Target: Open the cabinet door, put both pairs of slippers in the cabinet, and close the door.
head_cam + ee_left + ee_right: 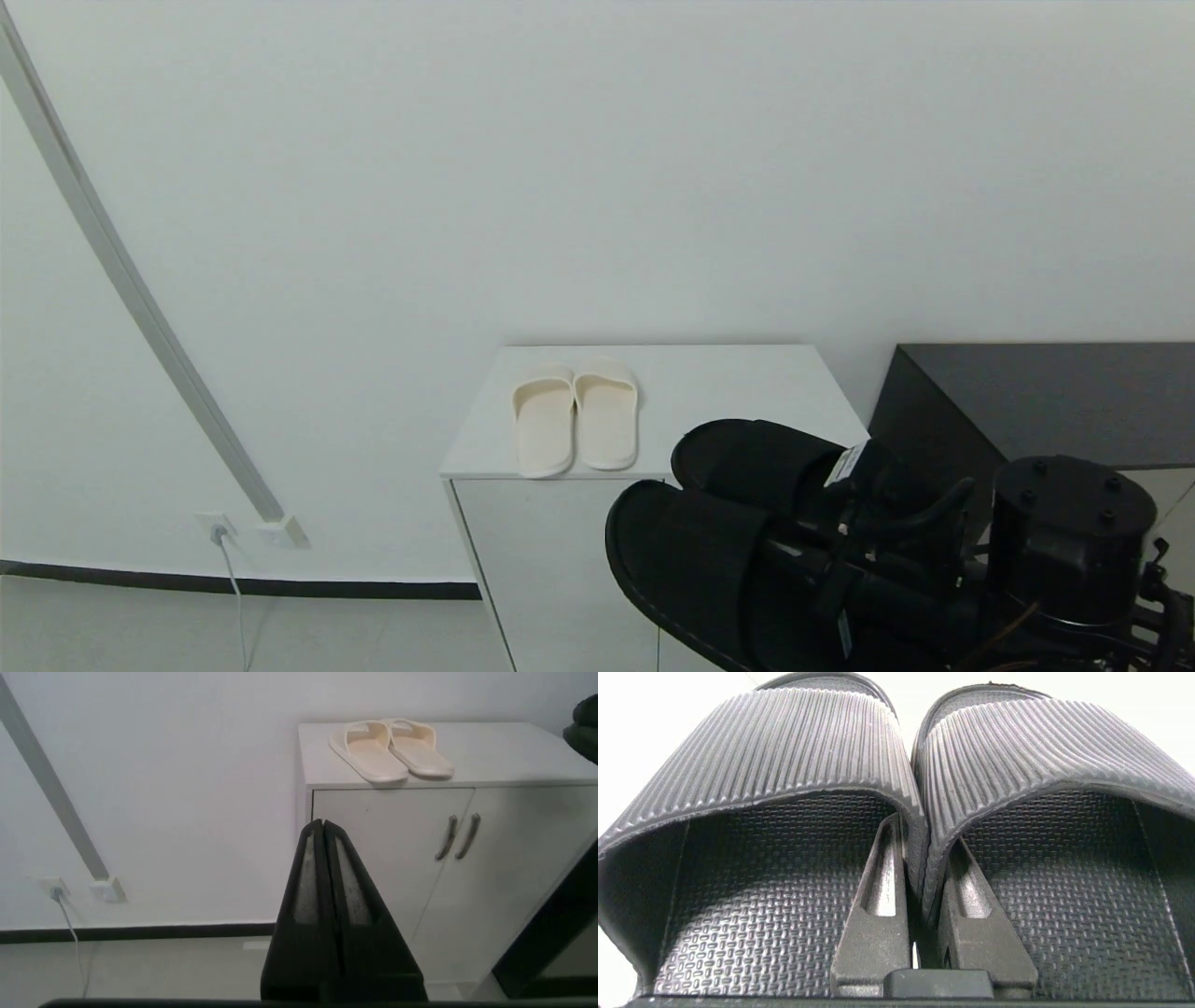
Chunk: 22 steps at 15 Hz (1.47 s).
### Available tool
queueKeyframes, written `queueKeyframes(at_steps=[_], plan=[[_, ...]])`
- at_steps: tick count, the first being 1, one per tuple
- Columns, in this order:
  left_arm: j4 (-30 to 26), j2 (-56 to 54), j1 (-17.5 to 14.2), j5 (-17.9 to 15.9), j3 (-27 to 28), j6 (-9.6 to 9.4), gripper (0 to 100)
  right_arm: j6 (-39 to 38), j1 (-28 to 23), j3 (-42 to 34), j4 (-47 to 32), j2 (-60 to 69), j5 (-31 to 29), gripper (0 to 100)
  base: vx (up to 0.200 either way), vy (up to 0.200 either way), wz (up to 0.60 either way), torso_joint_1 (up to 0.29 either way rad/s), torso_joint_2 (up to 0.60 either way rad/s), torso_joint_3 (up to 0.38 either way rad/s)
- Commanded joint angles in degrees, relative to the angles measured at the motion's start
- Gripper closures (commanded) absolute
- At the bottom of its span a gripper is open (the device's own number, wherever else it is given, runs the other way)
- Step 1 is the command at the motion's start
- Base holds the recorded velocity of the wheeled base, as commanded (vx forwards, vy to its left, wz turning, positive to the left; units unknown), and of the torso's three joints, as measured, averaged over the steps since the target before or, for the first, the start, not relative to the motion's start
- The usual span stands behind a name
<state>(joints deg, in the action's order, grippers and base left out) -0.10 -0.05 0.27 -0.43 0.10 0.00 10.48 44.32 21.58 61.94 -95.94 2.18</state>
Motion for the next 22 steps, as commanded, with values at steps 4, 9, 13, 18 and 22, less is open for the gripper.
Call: queueKeyframes(at_steps=[4, 9, 13, 18, 22], plan=[[0.01, 0.05, 0.00, -0.01, -0.01, 0.00, 100, 0.06, -0.29, -0.04, 0.11, -1.09, 0.02, 100, 0.000, 0.000, 0.00, 0.000, 0.00, 0.000], [0.01, 0.05, 0.00, -0.01, -0.01, 0.00, 100, 0.06, -0.29, -0.40, 0.11, -1.44, 0.02, 100, 0.000, 0.000, 0.00, 0.000, 0.00, 0.000], [0.01, 0.05, 0.00, -0.01, -0.01, 0.00, 100, 0.15, -0.29, -0.75, 0.11, -1.79, 0.02, 100, 0.000, 0.000, 0.00, -0.080, 0.17, 0.090], [0.01, 0.05, 0.00, -0.19, -0.01, -0.09, 0, 0.33, -0.29, -0.84, 0.11, -1.88, 0.02, 100, 0.000, 0.000, 0.00, -0.148, 0.34, 0.180], [0.01, 0.05, 0.00, -0.19, -0.01, -0.18, 0, 0.33, -0.29, -1.27, 0.20, -1.79, -0.16, 100, 0.000, 0.000, 0.00, -0.161, 0.35, 0.193]])
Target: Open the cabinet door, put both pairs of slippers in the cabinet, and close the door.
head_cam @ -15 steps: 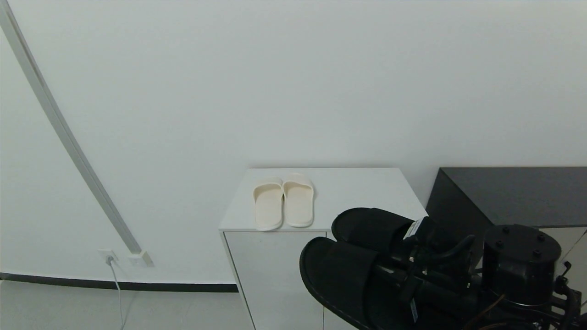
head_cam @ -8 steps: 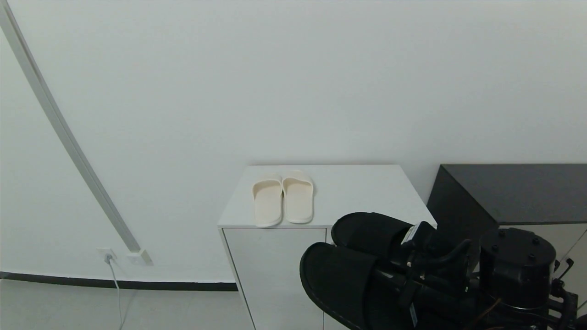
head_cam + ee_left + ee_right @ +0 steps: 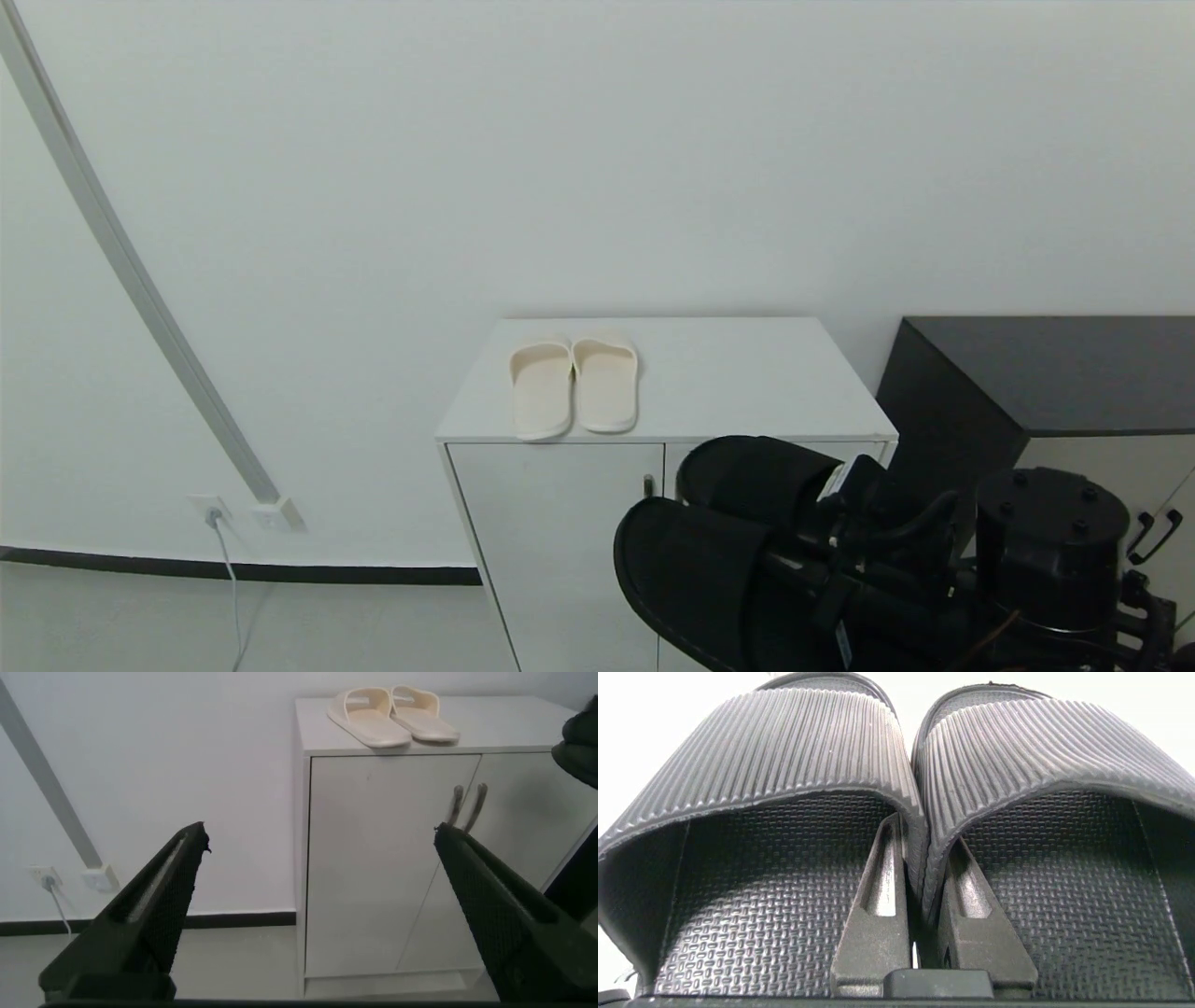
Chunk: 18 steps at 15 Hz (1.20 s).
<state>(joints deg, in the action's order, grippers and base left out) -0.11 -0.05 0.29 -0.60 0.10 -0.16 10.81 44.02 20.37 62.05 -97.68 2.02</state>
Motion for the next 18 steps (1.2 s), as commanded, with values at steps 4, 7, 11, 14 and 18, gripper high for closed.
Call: queueKeyframes(at_steps=[4, 7, 11, 14, 18], plan=[[0.02, 0.05, -0.03, -0.02, -0.01, -0.02, 0, 0.09, 0.01, -0.24, 0.00, -0.23, 0.09, 100, 0.000, 0.000, 0.00, -0.163, 0.38, 0.206], [0.02, 0.05, -0.03, -0.02, -0.01, -0.02, 0, 0.00, 0.01, -0.24, 0.00, -0.23, 0.26, 100, 0.000, 0.000, 0.00, -0.173, 0.40, 0.220], [0.02, 0.05, -0.03, -0.02, -0.01, -0.02, 0, 0.09, 0.01, -0.33, 0.00, -0.23, 0.26, 100, 0.000, 0.000, 0.00, -0.226, 0.53, 0.309], [0.02, 0.05, -0.03, -0.02, -0.01, -0.02, 0, 0.09, 0.01, -0.60, 0.00, -0.23, 0.26, 100, 0.000, 0.000, 0.00, -0.217, 0.56, 0.323], [0.02, 0.05, -0.03, -0.02, -0.01, -0.02, 0, 0.09, 0.01, -0.60, 0.00, -0.23, 0.26, 100, 0.000, 0.000, 0.00, -0.204, 0.53, 0.314]])
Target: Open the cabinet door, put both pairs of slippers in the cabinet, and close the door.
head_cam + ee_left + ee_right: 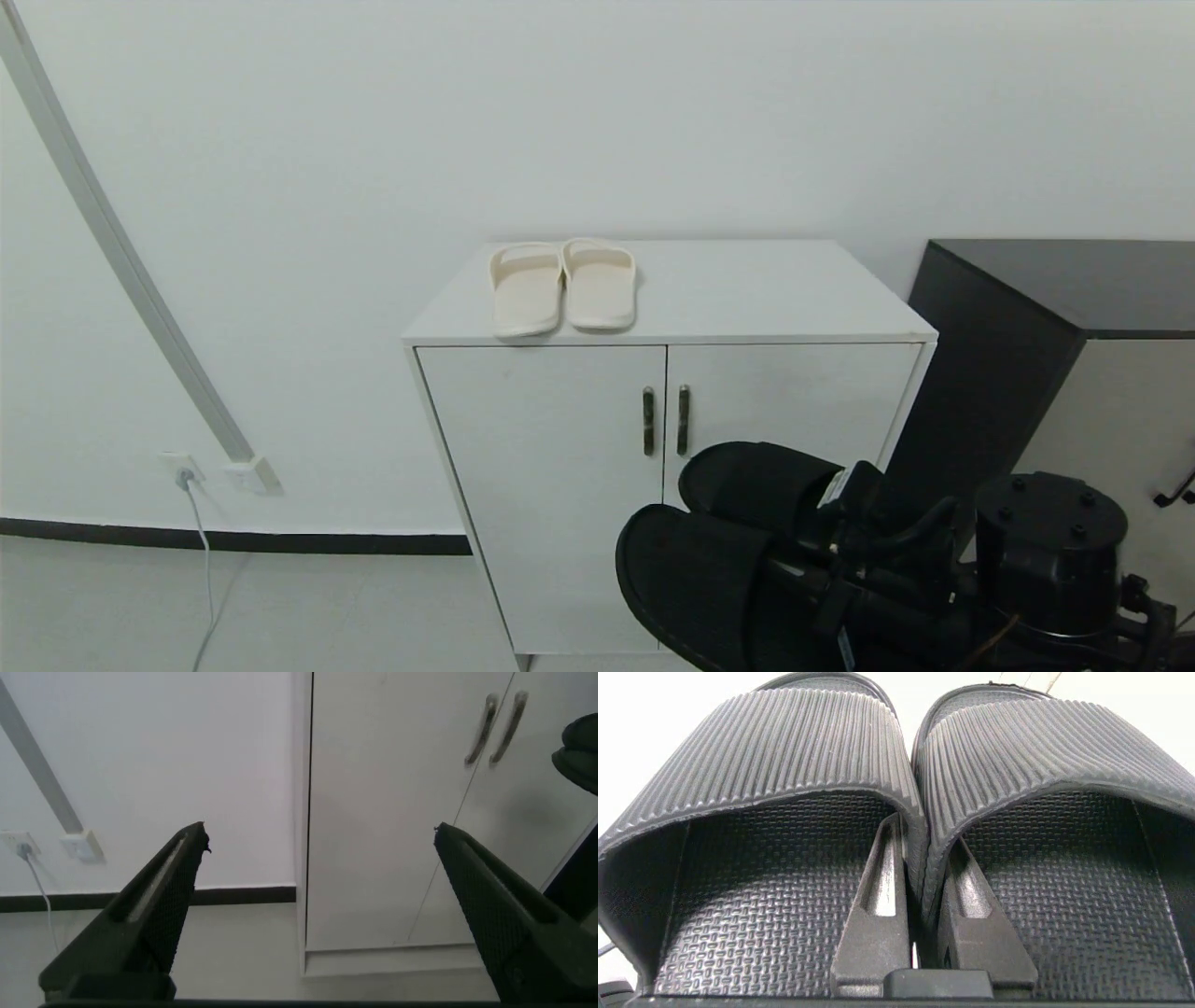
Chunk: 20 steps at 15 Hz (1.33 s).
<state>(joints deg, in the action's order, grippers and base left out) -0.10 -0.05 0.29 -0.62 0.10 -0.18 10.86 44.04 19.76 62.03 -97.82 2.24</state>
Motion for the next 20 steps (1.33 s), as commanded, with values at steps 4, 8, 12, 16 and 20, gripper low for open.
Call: queueKeyframes(at_steps=[4, 8, 12, 16, 20], plan=[[0.01, 0.05, -0.03, 0.01, -0.01, 0.01, 0, -0.05, -0.01, -0.07, 0.03, -0.09, 0.04, 100, 0.000, 0.000, 0.00, -0.174, 0.50, 0.322], [0.01, 0.05, -0.03, 0.01, -0.01, 0.01, 0, -0.05, -0.01, -0.07, 0.03, -0.09, 0.04, 100, 0.000, 0.000, 0.00, -0.151, 0.48, 0.327], [0.01, 0.05, -0.03, 0.01, -0.01, 0.01, 0, -0.40, -0.10, -1.04, 0.11, 0.08, 0.13, 100, 0.000, 0.000, 0.00, -0.115, 0.46, 0.344], [-0.08, 0.05, -0.03, 0.18, -0.01, -0.08, 0, -0.23, -0.28, -1.04, 0.11, 0.08, 0.13, 100, 0.000, 0.000, 0.00, -0.067, 0.45, 0.372], [-0.17, 1.37, -0.12, 0.27, 0.08, -0.61, 0, -0.31, -0.36, -1.13, 0.11, 0.17, 0.13, 100, 0.000, 0.000, 0.00, -0.006, 0.22, 0.195]])
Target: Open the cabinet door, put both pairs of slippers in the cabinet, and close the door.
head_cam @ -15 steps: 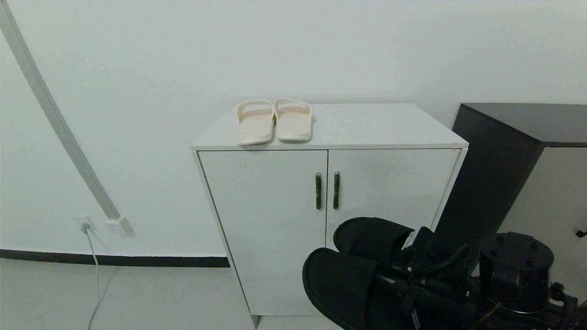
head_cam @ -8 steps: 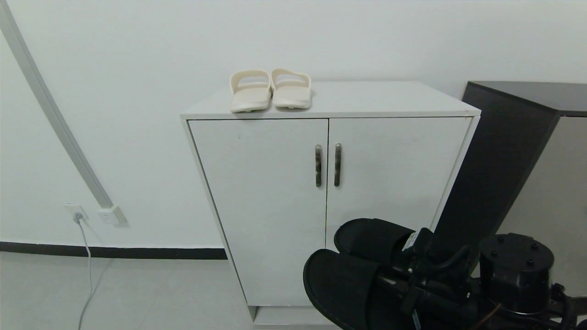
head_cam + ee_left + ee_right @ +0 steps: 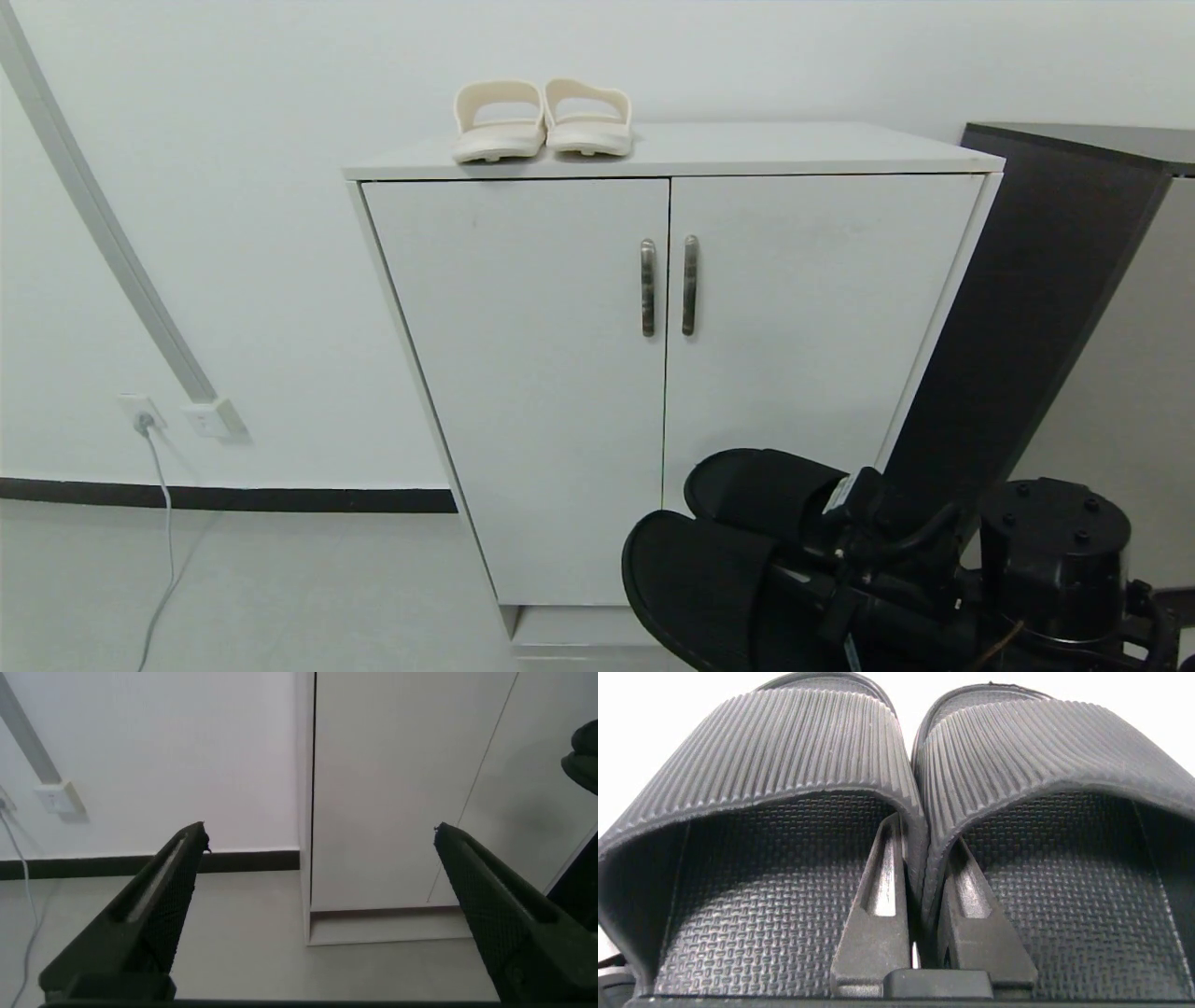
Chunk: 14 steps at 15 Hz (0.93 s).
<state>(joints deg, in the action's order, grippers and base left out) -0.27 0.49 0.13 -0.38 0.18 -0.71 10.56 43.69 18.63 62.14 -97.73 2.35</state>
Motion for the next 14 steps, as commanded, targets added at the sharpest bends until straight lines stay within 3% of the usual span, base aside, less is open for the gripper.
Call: queueKeyframes(at_steps=[1, 2, 4, 6, 8, 10, 11, 14], plan=[[0.00, 2.32, 0.04, 0.03, 0.08, -0.79, 0, -0.01, -0.01, -0.08, 0.00, 0.09, 0.02, 100, 0.000, 0.000, 0.00, 0.000, 0.00, 0.000], [0.18, 4.26, -0.05, 0.11, 0.87, -2.81, 0, -0.01, -0.01, -0.43, 0.09, 0.17, 0.11, 100, 0.000, 0.000, 0.00, -0.027, 0.03, 0.061], [-0.08, 10.85, 0.04, -0.85, 8.52, -3.07, 0, -0.01, -0.01, -0.52, 0.09, 0.17, 0.02, 100, 0.000, 0.000, 0.00, -0.012, 0.13, 0.117], [1.76, 23.86, 0.39, -5.33, 13.18, -3.16, 0, 0.17, -0.01, -0.96, 2.46, 0.00, -0.24, 100, 0.000, 0.000, 0.00, 0.001, 0.03, 0.025], [7.12, 35.11, 0.39, -10.87, 16.25, -2.98, 0, 0.25, 0.08, -1.84, 5.10, -0.18, -0.16, 100, 0.000, 0.000, 0.00, 0.000, 0.00, 0.000], [10.82, 42.05, 0.92, -14.12, 18.89, -3.07, 0, 0.25, 0.08, -1.84, 5.80, -0.18, -0.16, 100, 0.000, 0.000, 0.00, 0.000, 0.00, 0.000], [15.39, 46.97, 3.03, -17.38, 21.09, -3.07, 0, 0.17, 0.08, -1.93, 5.89, -0.18, -0.24, 100, 0.000, 0.000, 0.00, 0.000, 0.00, 0.000], [24.00, 56.03, 9.01, -18.52, 25.57, -2.28, 0, 0.17, 0.08, -1.75, 5.89, -0.18, -0.51, 100, 0.000, 0.000, 0.00, 0.000, 0.00, 0.000]])
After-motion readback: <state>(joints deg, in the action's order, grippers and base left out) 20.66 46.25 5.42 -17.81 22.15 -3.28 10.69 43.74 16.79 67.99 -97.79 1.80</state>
